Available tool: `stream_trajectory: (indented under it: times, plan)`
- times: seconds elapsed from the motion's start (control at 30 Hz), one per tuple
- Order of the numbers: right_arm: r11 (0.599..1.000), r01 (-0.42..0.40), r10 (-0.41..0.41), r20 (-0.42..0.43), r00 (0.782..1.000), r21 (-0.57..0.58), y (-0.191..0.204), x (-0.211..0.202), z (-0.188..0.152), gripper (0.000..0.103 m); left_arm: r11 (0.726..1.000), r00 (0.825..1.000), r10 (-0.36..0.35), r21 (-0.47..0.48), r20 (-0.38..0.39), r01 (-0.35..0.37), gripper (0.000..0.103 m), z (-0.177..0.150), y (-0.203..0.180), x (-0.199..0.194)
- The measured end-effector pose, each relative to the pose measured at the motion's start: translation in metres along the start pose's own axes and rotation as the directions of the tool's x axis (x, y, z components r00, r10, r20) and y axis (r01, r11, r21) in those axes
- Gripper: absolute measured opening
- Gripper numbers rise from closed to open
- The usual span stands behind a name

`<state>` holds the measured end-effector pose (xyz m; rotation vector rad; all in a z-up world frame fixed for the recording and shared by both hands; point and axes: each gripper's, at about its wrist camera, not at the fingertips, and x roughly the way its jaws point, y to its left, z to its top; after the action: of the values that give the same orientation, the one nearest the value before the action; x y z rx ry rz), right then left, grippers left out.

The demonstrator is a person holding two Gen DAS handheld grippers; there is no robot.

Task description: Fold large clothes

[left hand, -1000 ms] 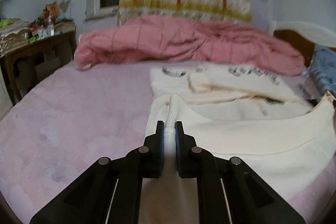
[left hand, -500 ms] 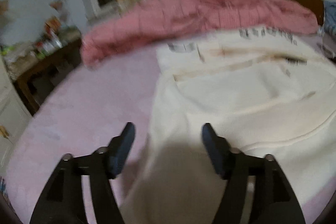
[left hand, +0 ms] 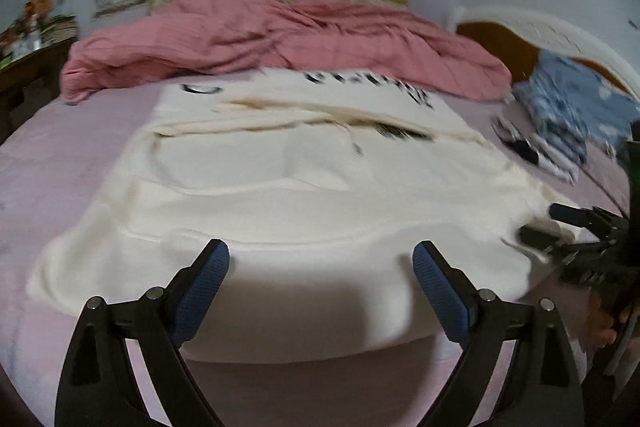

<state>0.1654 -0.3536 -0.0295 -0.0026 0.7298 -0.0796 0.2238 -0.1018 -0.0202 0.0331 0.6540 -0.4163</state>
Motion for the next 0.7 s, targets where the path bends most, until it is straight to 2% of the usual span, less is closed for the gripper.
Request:
stream_trajectory:
  times: [0.1, 0.17, 0.27, 0.37, 0.5, 0.7]
  plan:
    - [0.999, 0.032, -0.034, -0.060, 0.998, -0.027, 0.011, 0.014, -0.015, 0.090, 0.998, 0.992, 0.041, 0.051, -0.120, -0.035, 0.093, -0.011, -0.014, 0.022]
    - [0.999, 0.030, -0.029, -0.065, 0.997, 0.015, 0.007, 0.015, -0.022, 0.092, 1.000, 0.984, 0.026, 0.019, -0.176, -0.023, 0.093, -0.014, -0.007, 0.032]
    - [0.998, 0.023, -0.018, -0.075, 0.997, 0.060, -0.001, 0.015, -0.026, 0.098, 0.999, 0.984, 0.043, 0.020, -0.174, -0.040, 0.093, -0.013, -0.009, 0.032]
    - [0.998, 0.025, -0.020, -0.072, 0.997, 0.061, -0.003, 0.014, -0.028, 0.098, 0.997, 0.983, 0.077, 0.042, -0.166, -0.071, 0.094, -0.017, -0.015, 0.031]
    - [0.997, 0.046, -0.042, -0.057, 0.997, 0.054, -0.001, 0.011, -0.032, 0.099, 0.999, 0.984, 0.053, 0.015, -0.169, -0.052, 0.093, -0.021, -0.008, 0.028]
    - [0.997, 0.020, -0.016, -0.060, 0.998, 0.068, -0.006, 0.010, -0.032, 0.100, 0.998, 0.985, 0.051, -0.021, -0.164, -0.056, 0.093, -0.025, 0.003, 0.017]
